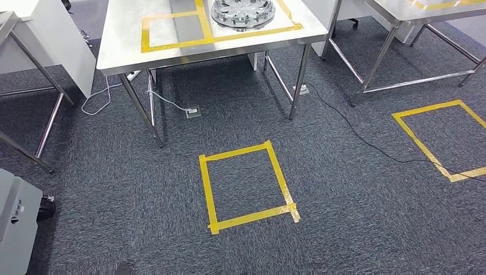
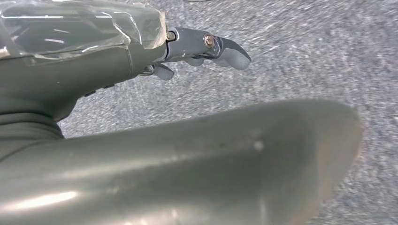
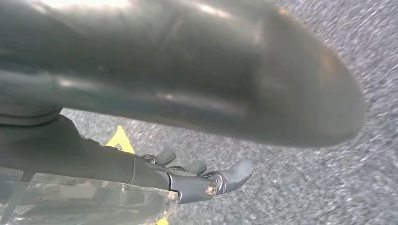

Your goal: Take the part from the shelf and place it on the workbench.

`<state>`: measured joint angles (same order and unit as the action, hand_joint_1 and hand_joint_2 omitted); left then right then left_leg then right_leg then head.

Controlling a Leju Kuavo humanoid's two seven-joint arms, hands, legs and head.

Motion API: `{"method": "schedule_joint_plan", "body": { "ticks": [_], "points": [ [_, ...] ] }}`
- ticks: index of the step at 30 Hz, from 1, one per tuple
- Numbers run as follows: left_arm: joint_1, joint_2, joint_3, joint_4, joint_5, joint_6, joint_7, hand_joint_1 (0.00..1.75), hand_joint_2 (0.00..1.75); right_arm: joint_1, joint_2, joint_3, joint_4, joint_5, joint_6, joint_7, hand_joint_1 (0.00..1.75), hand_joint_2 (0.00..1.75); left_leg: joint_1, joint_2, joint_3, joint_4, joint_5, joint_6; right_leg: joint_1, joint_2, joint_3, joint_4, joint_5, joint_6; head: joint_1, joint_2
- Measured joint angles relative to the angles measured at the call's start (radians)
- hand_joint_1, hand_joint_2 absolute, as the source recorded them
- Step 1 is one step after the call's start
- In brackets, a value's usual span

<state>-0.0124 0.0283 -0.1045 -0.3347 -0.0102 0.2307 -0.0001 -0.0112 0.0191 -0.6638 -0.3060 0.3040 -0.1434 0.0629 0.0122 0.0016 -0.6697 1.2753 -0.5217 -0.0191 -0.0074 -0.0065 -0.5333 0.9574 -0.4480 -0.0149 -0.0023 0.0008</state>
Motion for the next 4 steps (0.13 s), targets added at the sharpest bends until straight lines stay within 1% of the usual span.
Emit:
{"method": "schedule_joint_plan", "body": {
  "ticks": [1, 2, 3, 4],
  "points": [
    [0.0, 0.0, 0.0, 0.0, 0.001, 0.0, -0.001, 0.0, 0.0, 0.002, 0.0, 0.0, 0.0, 0.0, 0.001, 0.0, 0.0, 0.0, -0.001, 0.0, 0.042, -0.047, 0.029, 0.004, 0.002, 0.0, -0.009, 0.002, 0.008, 0.002, 0.0, 0.0],
    [0.0, 0.002, 0.0, -0.001, 0.003, -0.001, -0.003, 0.0, 0.0, 0.003, 0.002, 0.0, -0.002, 0.0, 0.001, 0.0, 0.0, 0.0, -0.002, -0.001, 0.095, -0.119, 0.041, 0.012, 0.003, 0.001, -0.016, 0.003, 0.015, 0.005, 0.0, 0.0],
    [0.0, 0.003, 0.0, -0.003, 0.006, -0.002, -0.006, 0.0, 0.0, 0.004, 0.004, 0.0, -0.003, 0.001, 0.002, 0.0, 0.0, 0.0, -0.004, -0.001, 0.147, -0.196, 0.041, 0.019, 0.005, 0.001, -0.022, 0.005, 0.021, 0.008, 0.0, 0.0],
    [0.0, 0.004, 0.0, -0.004, 0.007, -0.003, -0.007, 0.0, 0.0, 0.005, 0.005, 0.0, -0.004, 0.001, 0.002, 0.0, 0.0, 0.0, -0.006, -0.002, 0.175, -0.24, 0.036, 0.023, 0.006, 0.001, -0.024, 0.006, 0.024, 0.01, 0.001, 0.0]
  ]
}}
